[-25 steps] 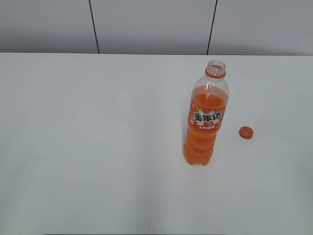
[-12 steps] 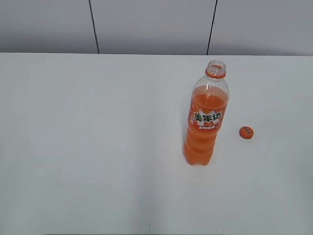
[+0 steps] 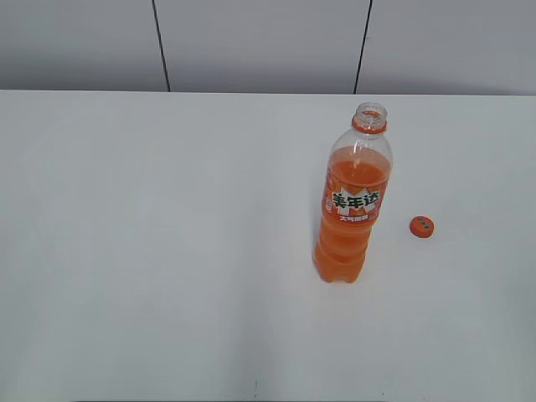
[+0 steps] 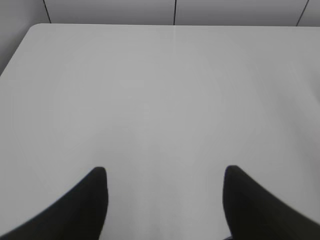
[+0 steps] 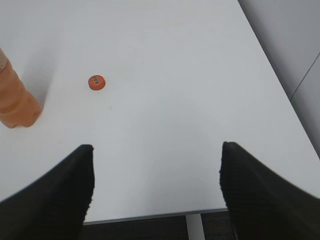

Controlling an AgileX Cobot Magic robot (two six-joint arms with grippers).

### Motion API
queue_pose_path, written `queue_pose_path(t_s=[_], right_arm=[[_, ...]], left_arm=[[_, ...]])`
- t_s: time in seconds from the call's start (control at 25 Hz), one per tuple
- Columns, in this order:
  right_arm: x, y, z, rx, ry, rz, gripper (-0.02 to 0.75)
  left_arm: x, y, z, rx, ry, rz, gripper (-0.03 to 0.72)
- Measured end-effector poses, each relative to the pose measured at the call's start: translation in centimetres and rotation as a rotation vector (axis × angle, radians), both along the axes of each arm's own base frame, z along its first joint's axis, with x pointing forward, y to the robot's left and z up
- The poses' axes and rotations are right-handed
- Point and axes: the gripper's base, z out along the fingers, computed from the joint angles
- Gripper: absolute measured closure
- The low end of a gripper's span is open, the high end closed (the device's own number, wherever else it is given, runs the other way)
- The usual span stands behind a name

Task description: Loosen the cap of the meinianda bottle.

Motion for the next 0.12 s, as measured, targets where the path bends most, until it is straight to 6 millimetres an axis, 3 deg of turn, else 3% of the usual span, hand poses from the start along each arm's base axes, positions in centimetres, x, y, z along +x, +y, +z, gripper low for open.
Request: queue_pose_path(t_s=[0.12], right_arm=[[0.00,0.00,0.00,0.000,0.000,0.000,0.153]], left_arm=[[0.00,0.00,0.00,0.000,0.000,0.000,0.252]])
